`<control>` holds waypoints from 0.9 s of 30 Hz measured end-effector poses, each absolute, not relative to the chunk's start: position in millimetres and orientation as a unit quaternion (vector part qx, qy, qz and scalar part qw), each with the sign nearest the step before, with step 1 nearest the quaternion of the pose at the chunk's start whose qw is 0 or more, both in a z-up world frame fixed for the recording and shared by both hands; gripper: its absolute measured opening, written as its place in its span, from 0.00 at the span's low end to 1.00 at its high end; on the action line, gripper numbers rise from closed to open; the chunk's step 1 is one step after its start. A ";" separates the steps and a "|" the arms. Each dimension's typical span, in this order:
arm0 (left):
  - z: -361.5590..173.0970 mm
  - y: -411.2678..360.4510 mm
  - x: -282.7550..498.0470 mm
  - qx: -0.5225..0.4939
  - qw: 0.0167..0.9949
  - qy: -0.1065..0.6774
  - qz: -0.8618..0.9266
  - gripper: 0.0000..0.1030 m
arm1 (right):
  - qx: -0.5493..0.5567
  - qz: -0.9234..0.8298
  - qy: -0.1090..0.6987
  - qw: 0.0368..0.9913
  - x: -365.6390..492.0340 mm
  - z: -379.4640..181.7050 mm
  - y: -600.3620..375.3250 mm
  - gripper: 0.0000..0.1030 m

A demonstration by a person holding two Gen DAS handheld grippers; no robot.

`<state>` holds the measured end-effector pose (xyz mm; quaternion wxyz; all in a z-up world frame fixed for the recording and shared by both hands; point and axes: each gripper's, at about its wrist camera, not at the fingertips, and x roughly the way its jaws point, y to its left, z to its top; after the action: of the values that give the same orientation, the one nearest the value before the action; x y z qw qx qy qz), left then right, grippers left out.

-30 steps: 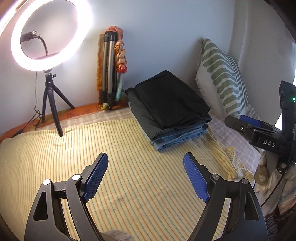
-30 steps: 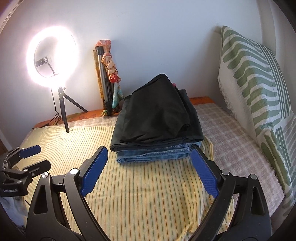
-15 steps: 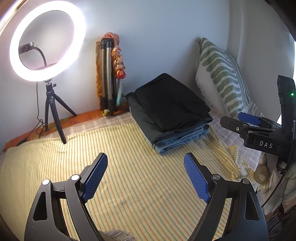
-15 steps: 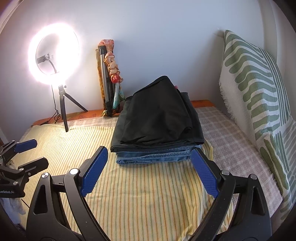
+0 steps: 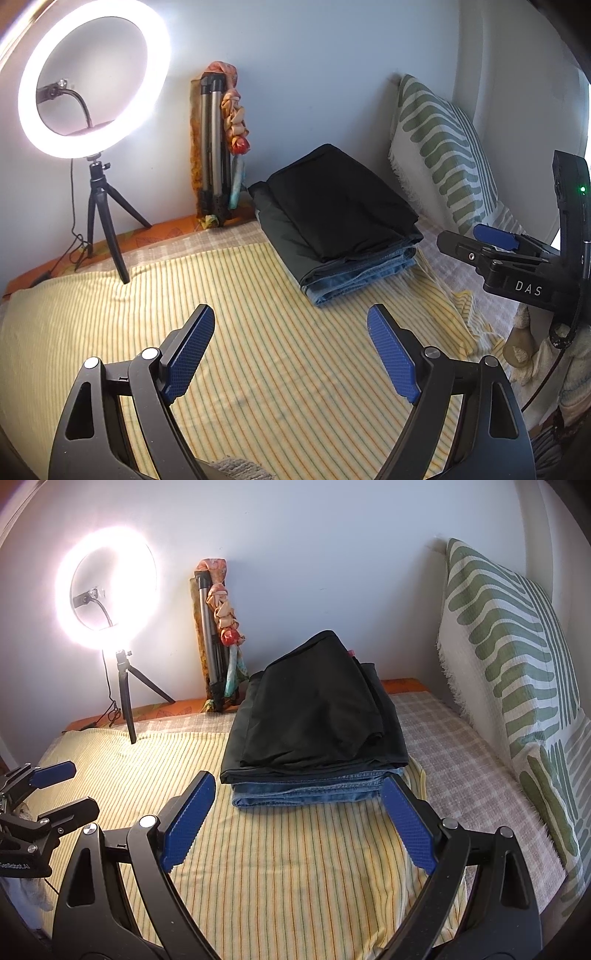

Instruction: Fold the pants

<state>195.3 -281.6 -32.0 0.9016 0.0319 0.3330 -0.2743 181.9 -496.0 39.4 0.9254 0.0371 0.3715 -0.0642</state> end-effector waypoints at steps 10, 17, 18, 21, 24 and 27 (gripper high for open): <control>-28.2 -282.0 192.8 0.030 0.903 0.329 -0.275 0.82 | 0.044 -0.058 0.371 0.926 183.9 38.6 -494.4 0.91; -28.4 -283.0 192.5 0.032 0.902 0.330 -0.275 0.82 | 0.045 -0.057 0.372 0.925 183.8 38.8 -493.8 0.91; -28.6 -283.2 192.4 0.033 0.903 0.330 -0.274 0.82 | 0.045 -0.057 0.372 0.925 183.9 38.9 -493.9 0.91; -28.8 -283.0 192.0 0.032 0.903 0.331 -0.273 0.82 | 0.046 -0.056 0.373 0.925 183.8 39.0 -493.3 0.91; -29.0 -282.0 192.5 0.029 0.902 0.333 -0.275 0.82 | 0.045 -0.056 0.373 0.925 184.1 38.8 -492.9 0.91; -29.4 -282.1 192.6 0.029 0.901 0.334 -0.274 0.82 | 0.047 -0.056 0.372 0.925 183.2 39.2 -492.1 0.91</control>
<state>192.6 -282.1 -29.4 0.9014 0.0290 0.3339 -0.2742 183.2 -492.1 39.2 0.9252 0.0471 0.3724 -0.0558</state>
